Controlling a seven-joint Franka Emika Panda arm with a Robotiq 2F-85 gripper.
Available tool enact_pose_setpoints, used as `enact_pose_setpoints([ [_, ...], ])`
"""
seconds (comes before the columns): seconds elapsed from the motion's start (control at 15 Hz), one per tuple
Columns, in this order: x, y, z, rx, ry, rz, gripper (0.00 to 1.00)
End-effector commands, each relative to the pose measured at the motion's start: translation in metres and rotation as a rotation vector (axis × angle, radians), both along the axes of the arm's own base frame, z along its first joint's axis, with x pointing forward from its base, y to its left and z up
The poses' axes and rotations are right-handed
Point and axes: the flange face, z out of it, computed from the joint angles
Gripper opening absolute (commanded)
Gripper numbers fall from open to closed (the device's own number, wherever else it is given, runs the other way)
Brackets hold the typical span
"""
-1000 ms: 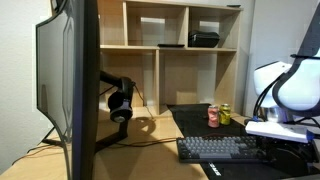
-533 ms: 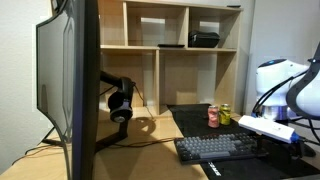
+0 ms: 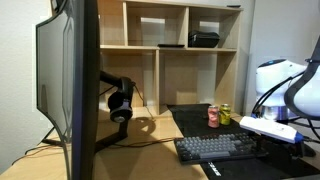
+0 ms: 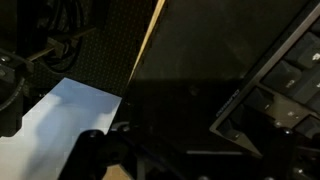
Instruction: Put the keyboard straight
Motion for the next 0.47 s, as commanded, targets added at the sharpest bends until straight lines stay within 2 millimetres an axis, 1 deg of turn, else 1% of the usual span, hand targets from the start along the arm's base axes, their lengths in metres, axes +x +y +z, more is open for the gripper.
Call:
enact_pose_setpoints([
  [0.0,0.0004,-0.0006,0.0006,0.003,-0.005,0.015,1.0],
  [0.4,0.0036,0.0014,0.0039,0.024,-0.036,0.04,1.0],
])
